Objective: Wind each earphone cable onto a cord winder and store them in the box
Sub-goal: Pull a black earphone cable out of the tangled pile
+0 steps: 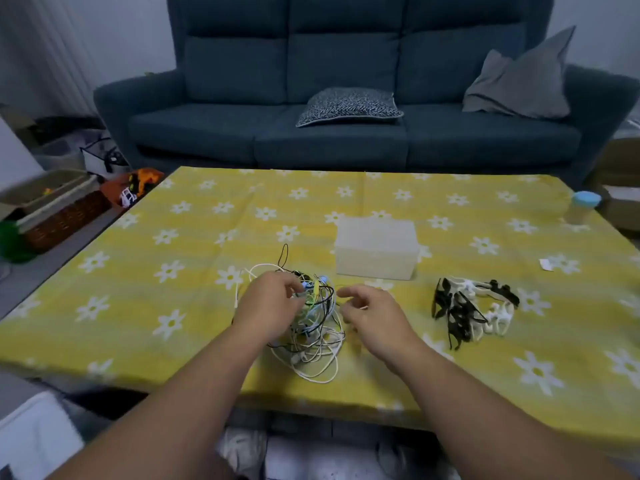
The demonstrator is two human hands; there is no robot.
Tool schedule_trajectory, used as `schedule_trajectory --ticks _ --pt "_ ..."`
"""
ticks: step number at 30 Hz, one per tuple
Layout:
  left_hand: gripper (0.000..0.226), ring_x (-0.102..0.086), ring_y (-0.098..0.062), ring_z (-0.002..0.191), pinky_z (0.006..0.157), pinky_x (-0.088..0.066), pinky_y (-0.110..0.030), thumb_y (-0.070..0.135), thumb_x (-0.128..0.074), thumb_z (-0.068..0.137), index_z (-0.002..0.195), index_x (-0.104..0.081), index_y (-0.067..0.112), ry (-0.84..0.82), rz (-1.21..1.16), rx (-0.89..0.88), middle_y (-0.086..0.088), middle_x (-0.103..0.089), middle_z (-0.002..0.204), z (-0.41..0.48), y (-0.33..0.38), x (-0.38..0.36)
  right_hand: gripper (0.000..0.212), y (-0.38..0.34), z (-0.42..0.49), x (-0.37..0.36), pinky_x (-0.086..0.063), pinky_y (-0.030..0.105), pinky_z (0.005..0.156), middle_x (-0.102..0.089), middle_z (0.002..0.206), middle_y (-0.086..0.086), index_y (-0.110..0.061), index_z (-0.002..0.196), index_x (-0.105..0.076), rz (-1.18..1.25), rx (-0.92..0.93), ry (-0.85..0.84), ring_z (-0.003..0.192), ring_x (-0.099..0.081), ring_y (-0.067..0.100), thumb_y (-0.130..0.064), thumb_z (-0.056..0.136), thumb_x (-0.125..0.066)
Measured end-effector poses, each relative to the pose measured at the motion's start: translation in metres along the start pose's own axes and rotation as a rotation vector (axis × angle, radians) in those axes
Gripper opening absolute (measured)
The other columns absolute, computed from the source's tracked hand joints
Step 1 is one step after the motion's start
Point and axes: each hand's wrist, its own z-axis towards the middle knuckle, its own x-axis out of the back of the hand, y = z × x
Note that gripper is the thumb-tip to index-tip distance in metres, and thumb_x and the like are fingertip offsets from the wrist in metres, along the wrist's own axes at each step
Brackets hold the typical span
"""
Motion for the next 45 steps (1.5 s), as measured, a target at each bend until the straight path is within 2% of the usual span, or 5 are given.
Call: schedule_trajectory --ticks 9,17,22,34,45 --pt "0.025 -0.056 -0.02 0.083 0.068 -0.043 -0.03 0.041 -0.078 0.076 0.062 -0.061 0.031 -0.081 0.243 -0.102 0.006 -0.051 0.081 0.046 -0.001 -0.025 0.022 -0.006 0.056 -0.007 -0.052 0.031 0.07 -0.074 0.087 0.009 -0.012 0.092 -0.077 -0.289 -0.047 -0.055 0.078 -0.066 0.023 -0.006 0.081 -0.06" --pt "0.018 -0.048 -0.009 0.048 0.048 -0.034 -0.023 0.016 -0.059 0.093 0.076 -0.062 0.015 0.01 -0.405 0.069 -0.002 -0.063 0.065 0.061 -0.001 -0.016 0.032 -0.008 0.063 -0.013 -0.038 0.024 0.054 -0.061 0.062 -0.005 -0.031 0.099 -0.072 -0.141 0.016 -0.059 0.05 -0.047 0.012 -0.007 0.082 -0.06" --pt "0.016 -0.055 0.0 0.043 0.041 -0.034 -0.017 0.012 -0.054 0.099 0.086 -0.06 0.004 0.219 -0.603 0.103 -0.023 -0.065 0.073 0.057 0.009 -0.009 0.018 -0.012 0.065 -0.008 -0.051 0.031 0.063 -0.066 0.059 -0.001 -0.021 0.062 -0.067 -0.24 0.034 0.157 0.062 -0.065 0.019 -0.014 0.079 -0.07" --pt "0.029 -0.033 -0.02 0.047 0.051 -0.029 -0.025 0.009 -0.055 0.093 0.065 -0.053 0.018 0.513 -0.753 0.435 -0.002 -0.039 0.054 0.072 -0.016 0.003 0.038 -0.034 0.071 0.04 -0.053 0.032 0.064 -0.066 0.07 0.011 -0.008 0.069 -0.054 1.026 -0.251 0.265 0.062 -0.07 0.025 -0.017 0.103 -0.04" --pt "0.007 -0.044 -0.025 0.063 0.064 -0.038 -0.035 0.017 -0.054 0.076 0.07 -0.053 0.015 0.573 -0.817 0.584 -0.005 -0.044 0.06 0.083 -0.043 0.015 0.021 -0.03 0.074 0.051 -0.048 0.03 0.066 -0.058 0.071 0.01 -0.012 0.078 -0.057 1.13 -0.248 0.275 0.061 -0.059 0.025 -0.017 0.09 -0.041"
